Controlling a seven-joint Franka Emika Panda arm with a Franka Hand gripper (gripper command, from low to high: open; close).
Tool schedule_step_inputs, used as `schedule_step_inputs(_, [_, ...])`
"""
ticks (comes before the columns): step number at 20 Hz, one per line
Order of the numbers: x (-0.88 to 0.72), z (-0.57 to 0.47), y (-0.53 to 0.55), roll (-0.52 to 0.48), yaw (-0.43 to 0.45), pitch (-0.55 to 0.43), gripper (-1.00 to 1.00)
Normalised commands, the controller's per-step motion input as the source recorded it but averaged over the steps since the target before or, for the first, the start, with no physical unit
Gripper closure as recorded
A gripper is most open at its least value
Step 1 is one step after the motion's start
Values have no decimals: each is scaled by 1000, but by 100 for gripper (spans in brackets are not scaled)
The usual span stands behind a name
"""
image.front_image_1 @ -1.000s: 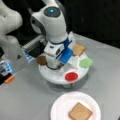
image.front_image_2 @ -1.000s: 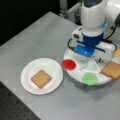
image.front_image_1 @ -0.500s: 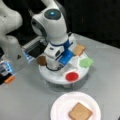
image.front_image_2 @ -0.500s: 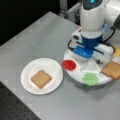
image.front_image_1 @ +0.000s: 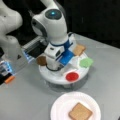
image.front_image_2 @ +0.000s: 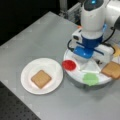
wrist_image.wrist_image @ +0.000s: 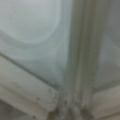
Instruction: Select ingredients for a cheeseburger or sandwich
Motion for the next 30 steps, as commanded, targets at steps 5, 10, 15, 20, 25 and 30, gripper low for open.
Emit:
schedule_step_inputs(5, [61, -145, 15, -258, 255, 67, -100])
schedule_step_inputs(10, [90, -116, 23, -46, 417, 107, -100])
schedule_step_inputs(15, [102, -99, 3, 166, 465, 173, -100])
schedule_step_inputs(20, [120, -86, -16, 195, 389, 227, -100])
schedule_step_inputs(25, [183, -44, -41, 174, 453, 313, -100])
schedule_step_inputs(30, [336, 16, -61, 86, 486, 290, -100])
